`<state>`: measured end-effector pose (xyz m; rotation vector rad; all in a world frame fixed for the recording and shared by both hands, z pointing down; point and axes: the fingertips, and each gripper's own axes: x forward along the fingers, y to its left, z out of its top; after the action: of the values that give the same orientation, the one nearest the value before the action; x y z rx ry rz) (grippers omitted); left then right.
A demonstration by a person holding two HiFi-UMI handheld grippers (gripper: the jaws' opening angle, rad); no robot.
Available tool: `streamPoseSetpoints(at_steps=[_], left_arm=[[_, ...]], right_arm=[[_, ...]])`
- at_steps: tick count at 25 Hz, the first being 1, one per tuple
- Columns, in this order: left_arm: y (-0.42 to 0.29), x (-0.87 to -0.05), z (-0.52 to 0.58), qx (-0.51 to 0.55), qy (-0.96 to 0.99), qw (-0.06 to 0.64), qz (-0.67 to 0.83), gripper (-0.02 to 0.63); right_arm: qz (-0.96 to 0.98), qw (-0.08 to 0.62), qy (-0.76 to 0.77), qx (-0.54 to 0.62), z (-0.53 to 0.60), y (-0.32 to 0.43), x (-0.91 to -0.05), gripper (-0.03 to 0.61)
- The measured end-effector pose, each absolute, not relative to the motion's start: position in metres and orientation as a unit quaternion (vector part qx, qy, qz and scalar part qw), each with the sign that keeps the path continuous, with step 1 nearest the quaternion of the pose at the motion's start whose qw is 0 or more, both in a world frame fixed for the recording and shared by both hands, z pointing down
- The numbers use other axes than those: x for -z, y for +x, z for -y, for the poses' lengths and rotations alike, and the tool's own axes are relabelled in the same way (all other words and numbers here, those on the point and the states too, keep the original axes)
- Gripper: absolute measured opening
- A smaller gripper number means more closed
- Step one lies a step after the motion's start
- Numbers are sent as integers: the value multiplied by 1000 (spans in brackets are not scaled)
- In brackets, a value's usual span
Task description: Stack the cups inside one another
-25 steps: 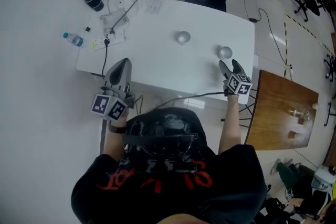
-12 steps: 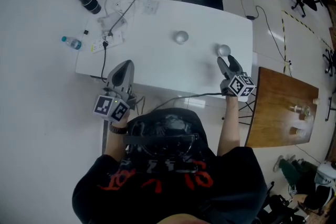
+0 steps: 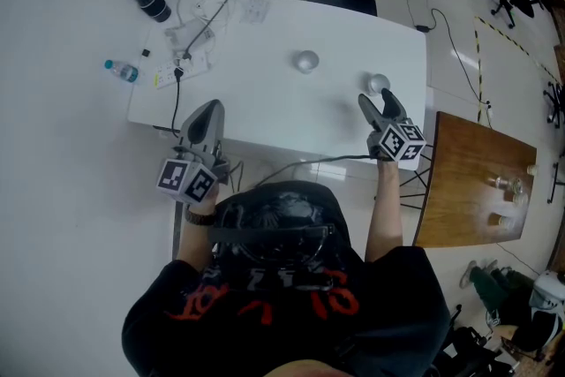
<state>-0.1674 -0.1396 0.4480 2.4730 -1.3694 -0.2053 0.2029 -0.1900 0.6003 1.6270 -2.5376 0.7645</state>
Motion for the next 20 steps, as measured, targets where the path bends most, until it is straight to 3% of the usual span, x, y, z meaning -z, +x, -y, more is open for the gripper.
streamPoseSetpoints(at_steps=[11,13,17,20], left_arm=[[-172,-449,138,78,861,159,478,0],[-173,-450,138,80,860,161,477,0],[-174,-450,137,82,860,161,477,0],[-175,-451,137,80,861,162,476,0]], right_arm=[[802,-24,535,-265,192,202,-593,388],[816,-10,520,-253,189,192,-590,248],[826,1,512,-236,184,181,-584,232],[833,6,508,-220,182,168,-575,144]])
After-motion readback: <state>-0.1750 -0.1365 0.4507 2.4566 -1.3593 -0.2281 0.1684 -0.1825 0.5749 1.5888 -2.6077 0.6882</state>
